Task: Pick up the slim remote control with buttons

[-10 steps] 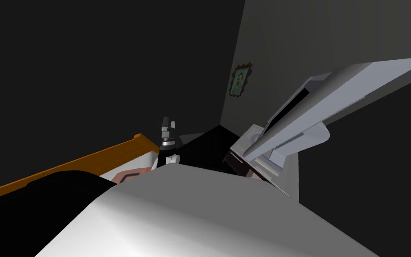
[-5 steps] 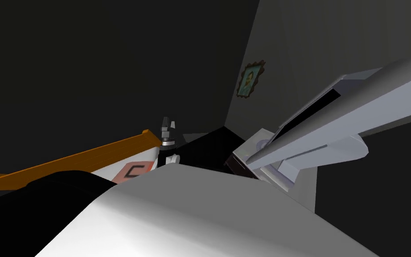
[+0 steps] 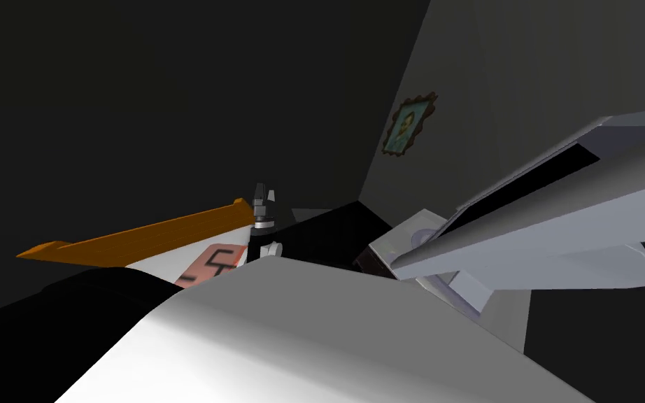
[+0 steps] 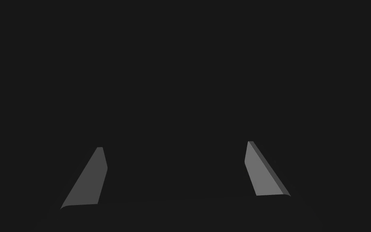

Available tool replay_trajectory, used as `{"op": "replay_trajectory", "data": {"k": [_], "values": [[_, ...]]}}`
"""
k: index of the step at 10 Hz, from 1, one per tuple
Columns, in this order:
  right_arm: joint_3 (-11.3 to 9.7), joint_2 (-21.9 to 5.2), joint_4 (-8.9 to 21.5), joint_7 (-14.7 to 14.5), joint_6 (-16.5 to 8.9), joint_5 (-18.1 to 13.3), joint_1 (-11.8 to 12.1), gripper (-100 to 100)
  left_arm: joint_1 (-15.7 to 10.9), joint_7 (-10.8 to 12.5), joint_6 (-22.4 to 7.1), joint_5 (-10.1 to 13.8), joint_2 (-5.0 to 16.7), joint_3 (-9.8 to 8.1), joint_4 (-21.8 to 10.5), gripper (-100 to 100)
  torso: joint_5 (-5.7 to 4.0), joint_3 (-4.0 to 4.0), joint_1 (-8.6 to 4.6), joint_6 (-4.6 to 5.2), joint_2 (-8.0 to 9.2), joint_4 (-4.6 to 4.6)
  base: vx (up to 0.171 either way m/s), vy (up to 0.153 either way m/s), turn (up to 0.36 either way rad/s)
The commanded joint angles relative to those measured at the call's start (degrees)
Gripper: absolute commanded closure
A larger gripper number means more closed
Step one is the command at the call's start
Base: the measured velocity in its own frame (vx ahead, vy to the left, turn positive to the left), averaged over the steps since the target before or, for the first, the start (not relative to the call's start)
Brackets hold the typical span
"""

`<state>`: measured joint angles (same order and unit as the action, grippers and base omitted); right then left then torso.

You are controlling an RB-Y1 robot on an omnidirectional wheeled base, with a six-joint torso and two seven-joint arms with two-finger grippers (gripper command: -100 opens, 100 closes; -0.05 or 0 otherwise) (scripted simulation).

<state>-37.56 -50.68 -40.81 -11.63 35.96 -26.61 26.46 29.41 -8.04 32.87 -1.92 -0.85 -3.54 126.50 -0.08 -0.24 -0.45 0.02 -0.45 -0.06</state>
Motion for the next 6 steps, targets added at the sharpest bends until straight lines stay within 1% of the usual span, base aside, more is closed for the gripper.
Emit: {"op": "replay_trajectory", "data": {"k": [1, 2, 3, 4, 5, 6], "values": [[-0.67, -1.99, -1.91, -0.31, -2.02, -0.61, 1.19, -100, 0.0, 0.0, 0.0, 0.0, 0.0, 0.0, 0.0, 0, 0.0, 0.0, 0.0, 0.0, 0.0, 0.0, 0.068, -0.096, 0.179], [-1.7, -3.15, 0.66, -1.47, -2.32, -1.75, 0.41, -100, 0.01, 0.0, 0.0, 0.0, 0.0, 0.0, 0.0, 0, 0.0, 0.01, 0.05, 0.05, 0.04, 0.0, 0.067, -0.084, 0.246], [-1.7, -3.15, 0.66, -1.47, -2.32, -1.75, 0.41, -100, 0.0, 0.0, 0.0, 0.0, 0.0, 0.0, 0.0, 0, 0.01, 0.02, 0.09, 0.02, 0.04, 0.0, 0.051, -0.068, 0.111], [-2.62, -4.11, 2.31, -2.63, -2.63, -2.83, -0.38, -100, 0.01, 0.0, 0.0, 0.0, 0.0, 0.0, 0.0, 0, 0.02, 0.04, 0.17, 0.08, 0.1, 0.01, 0.051, -0.063, 0.167], [-3.44, -4.87, 4.92, -3.77, -2.96, -3.85, -1.16, -100, 0.0, 0.0, 0.0, 0.0, 0.0, 0.0, 0.0, 0, 0.03, 0.04, 0.18, 0.03, 0.08, 0.02, 0.067, -0.087, 0.299], [-3.44, -4.87, 4.92, -3.77, -2.96, -3.85, -1.16, -100, 0.0, 0.0, 0.0, 0.0, 0.0, 0.0, 0.0, 0, 0.03, 0.01, 0.11, 0.01, 0.03, 0.0, 0.065, -0.084, 0.115]]}}
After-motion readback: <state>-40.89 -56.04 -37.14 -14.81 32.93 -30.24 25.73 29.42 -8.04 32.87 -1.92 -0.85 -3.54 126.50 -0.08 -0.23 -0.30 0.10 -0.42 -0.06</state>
